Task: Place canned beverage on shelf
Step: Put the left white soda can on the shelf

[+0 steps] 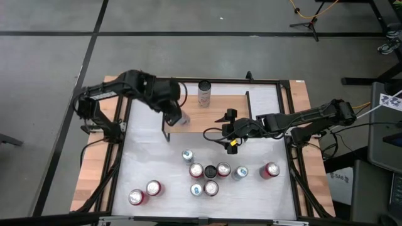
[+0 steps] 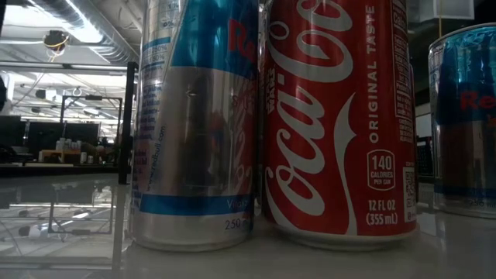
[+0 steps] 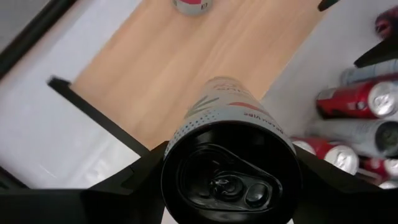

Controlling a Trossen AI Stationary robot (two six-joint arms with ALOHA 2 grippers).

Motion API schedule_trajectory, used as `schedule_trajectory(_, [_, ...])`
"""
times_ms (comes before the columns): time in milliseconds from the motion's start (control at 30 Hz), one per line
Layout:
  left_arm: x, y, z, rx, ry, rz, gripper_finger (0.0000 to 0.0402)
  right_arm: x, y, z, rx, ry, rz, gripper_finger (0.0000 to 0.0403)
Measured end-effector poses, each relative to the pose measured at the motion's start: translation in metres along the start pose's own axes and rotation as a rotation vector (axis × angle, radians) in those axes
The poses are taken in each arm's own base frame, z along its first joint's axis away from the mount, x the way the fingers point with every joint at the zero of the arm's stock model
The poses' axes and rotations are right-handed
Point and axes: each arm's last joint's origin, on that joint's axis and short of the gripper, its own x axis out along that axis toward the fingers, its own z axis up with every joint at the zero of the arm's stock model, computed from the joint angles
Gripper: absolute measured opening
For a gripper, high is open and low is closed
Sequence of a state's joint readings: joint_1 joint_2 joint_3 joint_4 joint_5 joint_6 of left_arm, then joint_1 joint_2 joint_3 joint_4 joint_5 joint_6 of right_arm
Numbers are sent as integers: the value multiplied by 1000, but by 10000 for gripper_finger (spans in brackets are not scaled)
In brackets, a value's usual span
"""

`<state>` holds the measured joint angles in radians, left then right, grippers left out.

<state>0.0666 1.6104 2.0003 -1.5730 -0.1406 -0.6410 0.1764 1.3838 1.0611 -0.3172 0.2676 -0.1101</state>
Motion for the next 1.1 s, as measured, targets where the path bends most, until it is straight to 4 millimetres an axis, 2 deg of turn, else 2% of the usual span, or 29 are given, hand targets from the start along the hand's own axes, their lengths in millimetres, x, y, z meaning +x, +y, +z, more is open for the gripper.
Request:
schedule_trajectory(200, [2,14,9,148,24,-27,234,0,0,0,0,0,0,392])
schedule_trajectory(467, [2,13,9,308,17,-23,242,0,0,0,0,0,0,392])
schedule_trajectory(900, [20,10,3,351,84,5,246,0,0,0,0,0,0,392])
schedule_trajectory(1100, [21,10,3,351,88,7,247,0,0,0,0,0,0,392])
